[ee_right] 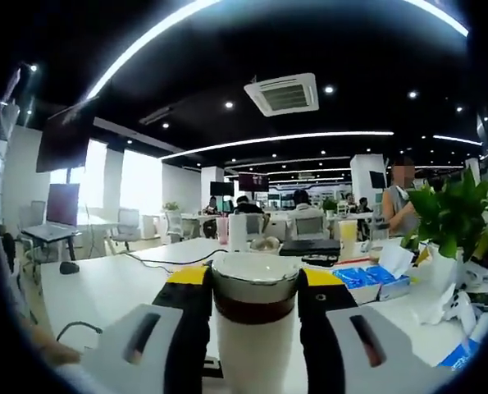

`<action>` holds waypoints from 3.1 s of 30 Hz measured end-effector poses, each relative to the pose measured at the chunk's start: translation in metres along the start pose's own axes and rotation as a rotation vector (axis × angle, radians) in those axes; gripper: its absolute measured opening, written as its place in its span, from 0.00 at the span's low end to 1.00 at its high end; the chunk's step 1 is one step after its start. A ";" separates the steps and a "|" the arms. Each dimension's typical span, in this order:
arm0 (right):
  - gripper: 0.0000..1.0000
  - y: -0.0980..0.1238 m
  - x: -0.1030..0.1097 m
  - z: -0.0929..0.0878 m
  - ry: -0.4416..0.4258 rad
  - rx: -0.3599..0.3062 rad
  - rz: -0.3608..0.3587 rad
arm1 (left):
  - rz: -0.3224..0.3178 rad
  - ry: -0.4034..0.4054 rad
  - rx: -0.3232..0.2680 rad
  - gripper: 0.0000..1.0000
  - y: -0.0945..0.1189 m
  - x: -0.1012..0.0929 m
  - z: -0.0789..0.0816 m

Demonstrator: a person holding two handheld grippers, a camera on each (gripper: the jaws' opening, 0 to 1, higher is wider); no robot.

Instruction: Grasp the water cup twist off the cup lid place the cup lid on the table

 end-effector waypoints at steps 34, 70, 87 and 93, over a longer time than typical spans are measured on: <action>0.43 -0.011 -0.020 -0.009 -0.031 -0.083 0.493 | 0.000 0.008 -0.001 0.51 0.000 0.001 -0.001; 0.43 -0.021 -0.032 -0.016 -0.091 -0.149 0.807 | -0.002 0.009 -0.001 0.51 -0.003 0.003 0.000; 0.44 -0.023 -0.033 -0.015 -0.099 -0.099 0.912 | -0.003 0.008 -0.001 0.51 -0.002 0.002 -0.001; 0.44 -0.022 -0.031 -0.016 -0.092 -0.082 0.909 | -0.003 0.008 0.000 0.51 -0.002 0.001 -0.002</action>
Point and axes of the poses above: the point that each gripper's makers call its tool centre point, and the gripper's own axes: y roughly backward along the fingers, x roughly to its left, z roughly out of its top, the point moved 6 cm from there along y, roughly backward along the fingers, and after that the axes turned 13 degrees about y, right-handed, at the moved point
